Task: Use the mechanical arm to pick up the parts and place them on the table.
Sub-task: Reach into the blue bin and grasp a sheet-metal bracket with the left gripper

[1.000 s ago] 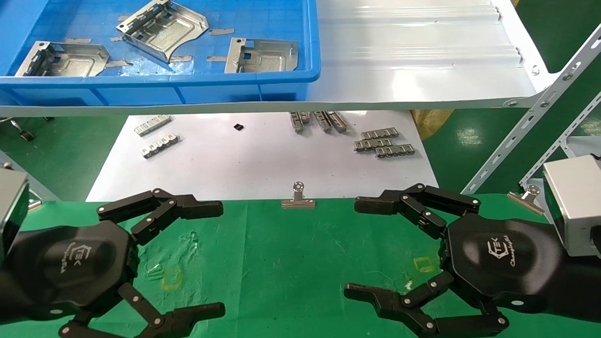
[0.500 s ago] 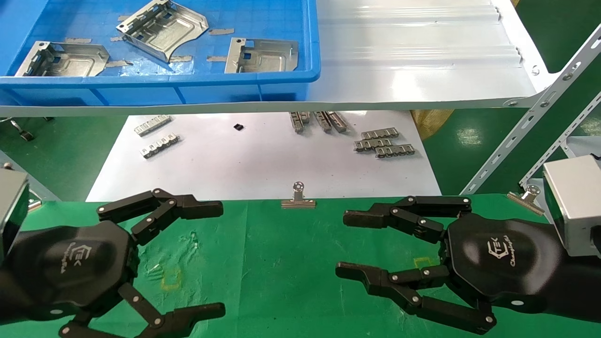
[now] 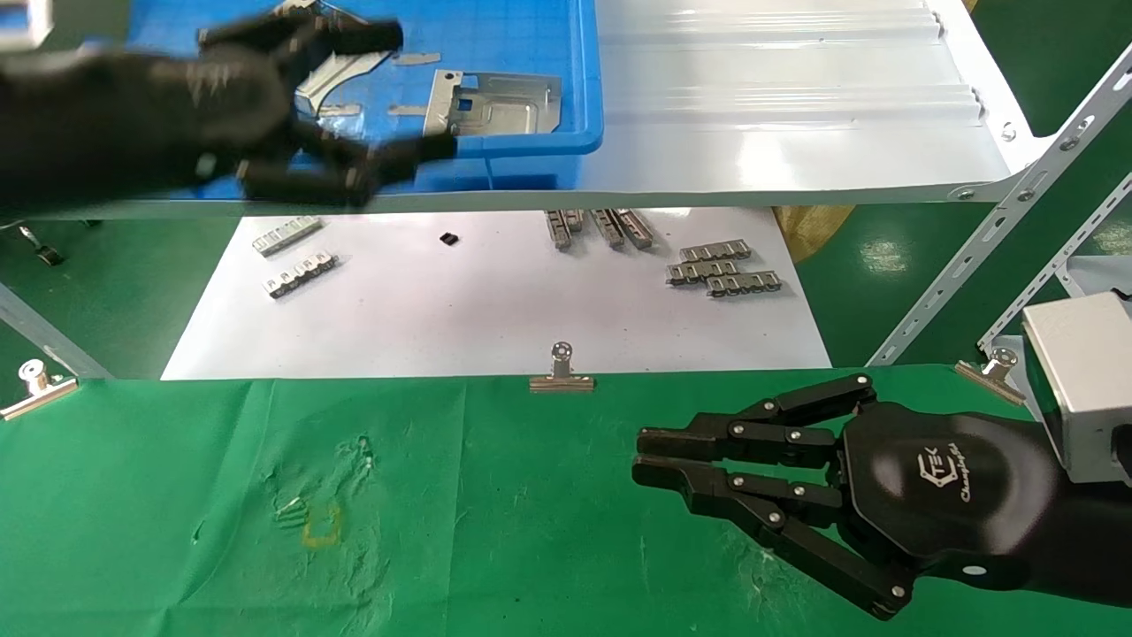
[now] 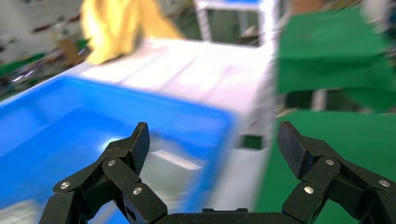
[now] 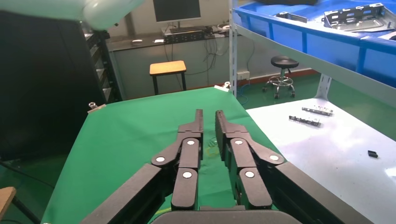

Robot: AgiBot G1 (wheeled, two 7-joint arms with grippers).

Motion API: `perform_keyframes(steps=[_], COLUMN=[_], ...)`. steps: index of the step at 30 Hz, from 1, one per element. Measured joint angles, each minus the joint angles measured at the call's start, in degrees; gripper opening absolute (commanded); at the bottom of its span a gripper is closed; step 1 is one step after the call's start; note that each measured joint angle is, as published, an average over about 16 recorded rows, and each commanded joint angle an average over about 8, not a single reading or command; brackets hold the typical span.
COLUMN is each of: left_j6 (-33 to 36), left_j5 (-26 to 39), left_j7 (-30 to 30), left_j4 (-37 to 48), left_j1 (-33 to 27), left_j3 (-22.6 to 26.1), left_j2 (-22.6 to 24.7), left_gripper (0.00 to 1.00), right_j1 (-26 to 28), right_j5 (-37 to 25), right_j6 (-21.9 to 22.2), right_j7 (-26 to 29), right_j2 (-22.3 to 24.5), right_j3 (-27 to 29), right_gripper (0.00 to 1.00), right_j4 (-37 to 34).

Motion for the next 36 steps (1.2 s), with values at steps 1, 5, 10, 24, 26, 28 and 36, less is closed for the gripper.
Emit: perform_keyframes(steps=[1, 5, 10, 24, 26, 28, 36], left_j6=[-1.3, -7.3, -15.0, -20.9, -21.0, -21.1, -22.3], left_j5=[1.8, 8.4, 14.4, 19.1, 19.1, 18.9, 18.6], left_j7=[0.5, 2.5, 4.5, 7.3, 7.8, 8.4, 10.1], left_j4=[3.0, 14.9, 27.2, 41.5, 42.3, 42.9, 44.9], left_j1=[-2.3, -10.3, -16.9, -22.9, -23.1, -23.4, -24.3], left_j3=[0.7, 3.4, 5.9, 8.1, 8.1, 8.0, 7.7], left_j2=[1.3, 6.5, 11.4, 15.2, 15.0, 14.9, 14.2], left_gripper=[1.00, 1.00, 0.65, 0.00, 0.00, 0.00, 0.00], right_j1=[0.0, 0.0, 0.0, 0.0, 0.0, 0.0, 0.0], right_j5=[0.0, 0.0, 0.0, 0.0, 0.0, 0.0, 0.0], right_j6=[0.0, 0.0, 0.0, 0.0, 0.0, 0.0, 0.0], right_j7=[0.0, 0.0, 0.0, 0.0, 0.0, 0.0, 0.0], right_j2=[0.0, 0.0, 0.0, 0.0, 0.0, 0.0, 0.0], right_j3=[0.0, 0.0, 0.0, 0.0, 0.0, 0.0, 0.0], right_gripper=[0.00, 0.00, 0.00, 1.00, 1.00, 1.00, 1.00], right_j4=[0.0, 0.0, 0.0, 0.0, 0.0, 0.0, 0.0])
